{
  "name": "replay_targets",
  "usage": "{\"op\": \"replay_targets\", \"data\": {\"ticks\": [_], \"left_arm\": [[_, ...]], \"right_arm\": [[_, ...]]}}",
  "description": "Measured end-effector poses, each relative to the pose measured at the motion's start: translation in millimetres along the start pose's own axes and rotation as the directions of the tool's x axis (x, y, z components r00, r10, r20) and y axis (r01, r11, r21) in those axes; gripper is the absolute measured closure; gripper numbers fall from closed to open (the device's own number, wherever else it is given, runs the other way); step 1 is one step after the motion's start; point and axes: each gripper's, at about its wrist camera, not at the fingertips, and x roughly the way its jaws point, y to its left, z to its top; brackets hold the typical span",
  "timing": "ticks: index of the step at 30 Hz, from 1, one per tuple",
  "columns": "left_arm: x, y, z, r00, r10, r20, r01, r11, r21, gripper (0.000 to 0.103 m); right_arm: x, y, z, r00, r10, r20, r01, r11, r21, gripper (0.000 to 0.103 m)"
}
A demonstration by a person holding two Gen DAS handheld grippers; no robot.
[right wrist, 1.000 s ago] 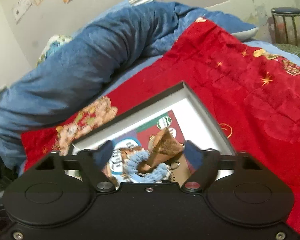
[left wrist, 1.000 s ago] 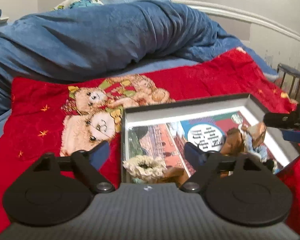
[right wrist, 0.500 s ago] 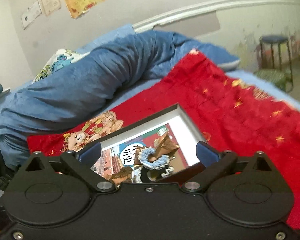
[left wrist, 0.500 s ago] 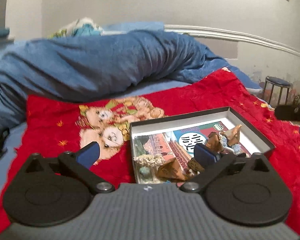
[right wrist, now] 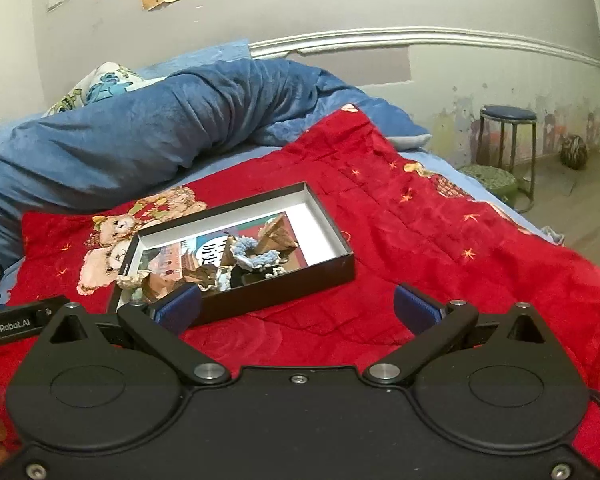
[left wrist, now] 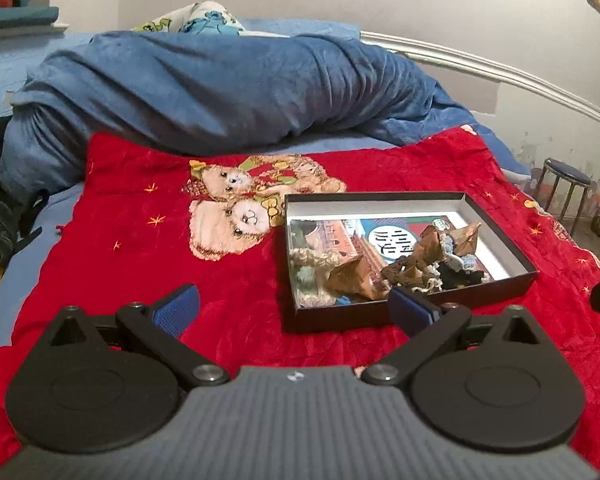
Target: Organize objects
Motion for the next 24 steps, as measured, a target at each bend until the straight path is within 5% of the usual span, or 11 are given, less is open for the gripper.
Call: {"op": "replay_targets", "data": {"ticks": [24], "left_arm": [[8,-14,-6,0.997,-0.048,-0.055,0.050,0.998,0.032,0.000]], "right_arm": [[22,-2,-2,0.999,-0.020,-0.046,0.020,1.000,0.001,0.000]]}}
